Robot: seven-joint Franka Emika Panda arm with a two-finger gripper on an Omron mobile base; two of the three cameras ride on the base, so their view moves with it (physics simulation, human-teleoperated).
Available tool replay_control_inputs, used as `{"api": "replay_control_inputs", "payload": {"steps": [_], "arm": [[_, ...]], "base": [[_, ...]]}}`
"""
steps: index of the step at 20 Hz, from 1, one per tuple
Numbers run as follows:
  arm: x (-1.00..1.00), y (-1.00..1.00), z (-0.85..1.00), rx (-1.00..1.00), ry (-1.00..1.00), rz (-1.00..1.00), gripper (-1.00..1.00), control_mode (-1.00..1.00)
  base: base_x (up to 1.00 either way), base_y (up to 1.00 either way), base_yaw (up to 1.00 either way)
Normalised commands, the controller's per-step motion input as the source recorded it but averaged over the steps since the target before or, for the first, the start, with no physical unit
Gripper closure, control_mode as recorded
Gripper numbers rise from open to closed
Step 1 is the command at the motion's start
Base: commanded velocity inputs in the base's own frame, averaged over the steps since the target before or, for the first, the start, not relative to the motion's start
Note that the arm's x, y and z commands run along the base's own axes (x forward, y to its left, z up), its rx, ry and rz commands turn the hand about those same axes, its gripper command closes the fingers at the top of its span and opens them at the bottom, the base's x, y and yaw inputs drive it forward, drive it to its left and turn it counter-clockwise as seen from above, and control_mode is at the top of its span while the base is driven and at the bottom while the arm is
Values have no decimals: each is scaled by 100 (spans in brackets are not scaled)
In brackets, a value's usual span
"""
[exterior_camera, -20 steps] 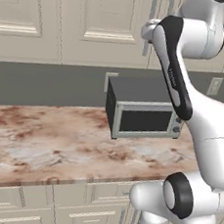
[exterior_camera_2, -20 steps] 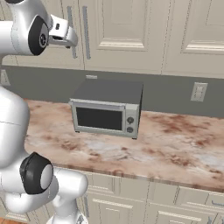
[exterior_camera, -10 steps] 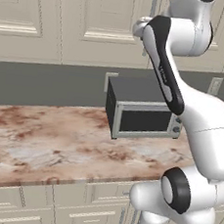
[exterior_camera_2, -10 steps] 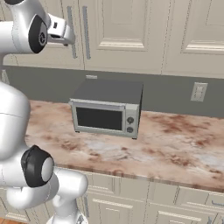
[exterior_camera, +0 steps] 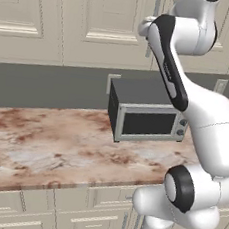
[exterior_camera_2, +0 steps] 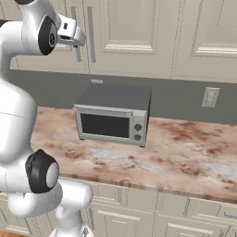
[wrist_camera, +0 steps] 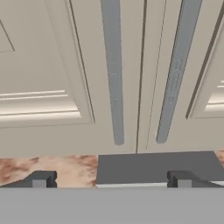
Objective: Move the bowls from the cabinet to the plates on the dining table.
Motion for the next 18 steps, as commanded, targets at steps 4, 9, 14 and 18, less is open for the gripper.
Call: {"api": "replay_control_inputs", "payload": {"steps": [4, 9, 14, 18], "arm": [[8, -5, 0, 0, 0, 0, -100, -100], [12, 0, 0, 0, 0, 0, -100, -100], [29, 0, 0, 0, 0, 0, -100, -100], [33, 0, 0, 0, 0, 0, -100, -100]], "base": [[0, 0, 0], [0, 0, 0], [0, 0, 0], [0, 0, 0]]}}
